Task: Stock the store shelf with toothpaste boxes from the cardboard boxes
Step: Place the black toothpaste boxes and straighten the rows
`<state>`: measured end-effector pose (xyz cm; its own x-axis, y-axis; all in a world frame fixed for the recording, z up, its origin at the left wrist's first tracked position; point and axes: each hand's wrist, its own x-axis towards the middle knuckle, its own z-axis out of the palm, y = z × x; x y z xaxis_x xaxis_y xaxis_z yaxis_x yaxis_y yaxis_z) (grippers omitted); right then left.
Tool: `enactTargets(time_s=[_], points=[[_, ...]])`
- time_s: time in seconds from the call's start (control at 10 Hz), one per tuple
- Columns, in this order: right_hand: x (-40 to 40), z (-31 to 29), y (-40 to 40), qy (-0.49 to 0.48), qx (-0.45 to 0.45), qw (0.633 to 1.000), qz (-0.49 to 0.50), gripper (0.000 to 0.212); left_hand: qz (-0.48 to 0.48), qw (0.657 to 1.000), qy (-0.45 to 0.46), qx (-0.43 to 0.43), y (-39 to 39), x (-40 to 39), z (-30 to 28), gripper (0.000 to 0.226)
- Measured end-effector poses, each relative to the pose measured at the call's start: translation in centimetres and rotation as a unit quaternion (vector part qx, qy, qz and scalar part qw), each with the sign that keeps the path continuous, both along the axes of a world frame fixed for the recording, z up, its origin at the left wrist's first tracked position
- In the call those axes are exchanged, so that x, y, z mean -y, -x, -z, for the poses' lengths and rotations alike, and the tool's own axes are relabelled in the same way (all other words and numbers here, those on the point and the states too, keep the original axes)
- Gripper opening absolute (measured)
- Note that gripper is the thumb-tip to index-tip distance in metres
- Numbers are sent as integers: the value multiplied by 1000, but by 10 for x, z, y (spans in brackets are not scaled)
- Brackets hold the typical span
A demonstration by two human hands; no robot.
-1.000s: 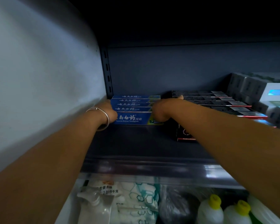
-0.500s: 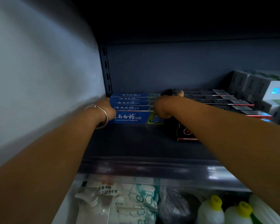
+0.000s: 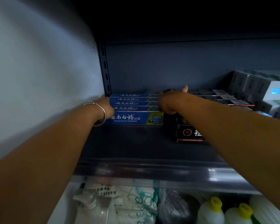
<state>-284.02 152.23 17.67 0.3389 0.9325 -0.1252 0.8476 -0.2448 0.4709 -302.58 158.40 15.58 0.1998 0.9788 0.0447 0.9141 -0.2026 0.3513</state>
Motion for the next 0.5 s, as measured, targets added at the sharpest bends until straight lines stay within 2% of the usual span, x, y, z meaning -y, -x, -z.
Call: enactTargets(time_s=[0.1,0.2,0.3,0.5], points=[[-3,0,-5,-20,-15,1000,5,72,9,999,-4,-38,-2,-6,-4,57],[-8,4,-10,-19,-10,1000,7,70,4,996,6,-83,-1,-9,-10,56],[-16,5,-12,-16,3,1000,0,69,16,993,-8,-115,0,-14,-14,44],[-27,6,-18,13,9,1000,-24,70,-9,996,-17,-82,2,-29,-17,37]])
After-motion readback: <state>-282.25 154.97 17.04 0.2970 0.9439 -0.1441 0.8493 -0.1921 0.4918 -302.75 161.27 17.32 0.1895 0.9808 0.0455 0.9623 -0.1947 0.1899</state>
